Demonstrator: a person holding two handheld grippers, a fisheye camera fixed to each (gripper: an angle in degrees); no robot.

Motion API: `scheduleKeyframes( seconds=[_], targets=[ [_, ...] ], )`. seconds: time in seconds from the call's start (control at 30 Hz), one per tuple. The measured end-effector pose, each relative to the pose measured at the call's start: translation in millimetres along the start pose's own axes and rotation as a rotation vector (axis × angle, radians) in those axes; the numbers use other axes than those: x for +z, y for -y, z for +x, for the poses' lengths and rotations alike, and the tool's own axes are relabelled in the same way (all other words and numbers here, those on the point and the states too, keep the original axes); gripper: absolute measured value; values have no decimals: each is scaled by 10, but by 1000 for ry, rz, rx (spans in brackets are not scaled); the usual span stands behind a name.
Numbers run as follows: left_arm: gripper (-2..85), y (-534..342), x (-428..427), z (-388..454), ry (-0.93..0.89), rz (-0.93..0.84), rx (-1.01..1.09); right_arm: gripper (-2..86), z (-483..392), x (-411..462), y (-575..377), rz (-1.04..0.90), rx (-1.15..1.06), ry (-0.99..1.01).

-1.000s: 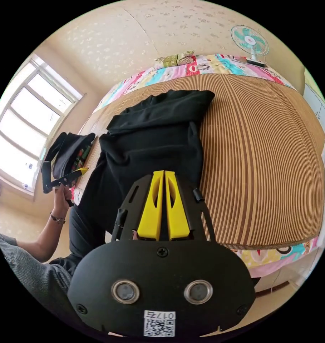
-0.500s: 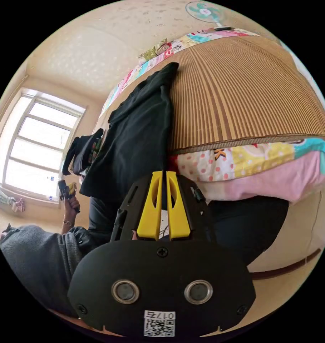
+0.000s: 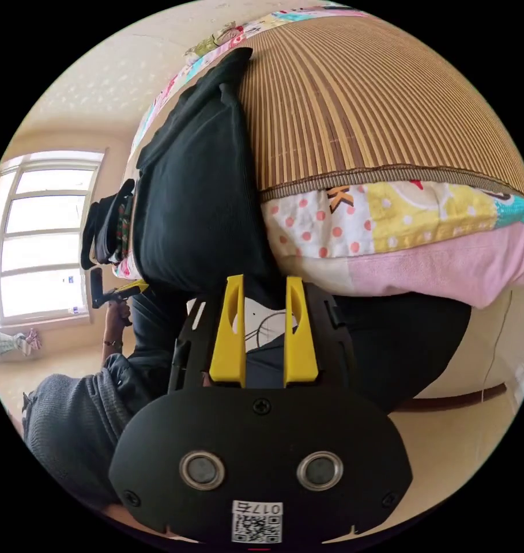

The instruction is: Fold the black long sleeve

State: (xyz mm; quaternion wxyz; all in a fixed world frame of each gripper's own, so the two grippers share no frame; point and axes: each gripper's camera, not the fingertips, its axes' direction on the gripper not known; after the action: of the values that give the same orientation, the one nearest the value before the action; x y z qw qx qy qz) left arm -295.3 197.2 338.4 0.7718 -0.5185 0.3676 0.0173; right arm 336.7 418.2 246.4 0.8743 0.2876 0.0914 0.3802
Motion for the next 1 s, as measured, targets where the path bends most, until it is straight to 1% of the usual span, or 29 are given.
scheduleKeyframes(
  seconds=[0.03, 0.07, 0.1, 0.13, 0.17, 0.2, 0.23, 0.27, 0.3, 0.33, 0.37, 0.4, 0.43, 0.5, 0.53, 0.57, 0.6, 0.63, 0.67, 0.73, 0.77, 0.87, 0.9, 0.93, 0.97, 1.0],
  targets=[
    [75, 8, 69, -20, -54, -52, 36, 51, -29, -34, -12, -4, -33, -6],
    [52, -40, 15, -76, -130, -20, 51, 43, -66, -153, -52, 0, -103, 36],
    [49, -69, -35, -111, -187, 1, 63, 37, -77, -317, -112, 12, -194, 138],
    [44, -146, -180, -154, -340, 55, 141, 35, -76, -413, -151, 21, -248, 212],
    [43, -266, -386, -177, -494, 144, 240, 31, -68, -635, -253, 54, -371, 378],
    [42, -336, -501, -197, -560, 196, 282, 28, -66, -898, -394, 120, -507, 520],
    [42, -468, -718, -231, -681, 290, 374, 27, -66, -1034, -471, 160, -570, 570],
    [42, -588, -918, -259, -801, 363, 473, 25, -68, -1295, -623, 233, -695, 662],
    [42, -641, -1012, -270, -858, 396, 525, 25, -56, -1535, -752, 308, -805, 758],
    [42, -730, -1189, -296, -966, 467, 618, 24, -41, -1643, -800, 348, -848, 804],
    [42, -790, -1344, -336, -1049, 551, 682, 25, 11, -1822, -849, 429, -902, 889],
    [42, -800, -1401, -360, -1076, 590, 695, 25, 69, -1931, -812, 488, -891, 941],
    [43, -770, -1481, -424, -1097, 658, 668, 25, 96, -1961, -758, 507, -856, 945],
    [41, -605, -1505, -549, -1049, 720, 518, 25, 217, -1941, -371, 522, -582, 840],
    [40, -444, -1472, -655, -978, 740, 378, 25, 259, -1908, -247, 521, -503, 805],
    [40, -240, -1405, -769, -894, 736, 219, 26, 360, -1820, 8, 514, -336, 765],
    [40, -127, -1365, -821, -865, 728, 143, 26, 469, -1728, 261, 513, -187, 780],
    [39, 109, -1289, -908, -814, 705, 5, 27, 511, -1688, 384, 515, -127, 796],
    [39, 348, -1248, -964, -771, 700, -81, 29, 538, -1634, 624, 527, -62, 816],
    [39, 684, -1273, -998, -690, 738, -116, 33, 502, -1610, 955, 565, 14, 784],
    [40, 881, -1283, -1044, -651, 768, -167, 37, 474, -1606, 1143, 593, 76, 757],
    [58, 1325, -1156, -1216, -698, 798, -218, 58, 397, -1563, 1504, 672, 154, 736],
    [68, 1402, -1106, -1248, -708, 787, -206, 100, 374, -1531, 1539, 728, 159, 749],
    [90, 1481, -997, -1300, -709, 758, -204, 121, 360, -1520, 1525, 761, 155, 756],
    [115, 1403, -901, -1315, -670, 773, -244, 142, 313, -1499, 1459, 807, 162, 752],
    [119, 1322, -868, -1303, -634, 794, -261, 154, 219, -1479, 1359, 826, 164, 714]
  ],
)
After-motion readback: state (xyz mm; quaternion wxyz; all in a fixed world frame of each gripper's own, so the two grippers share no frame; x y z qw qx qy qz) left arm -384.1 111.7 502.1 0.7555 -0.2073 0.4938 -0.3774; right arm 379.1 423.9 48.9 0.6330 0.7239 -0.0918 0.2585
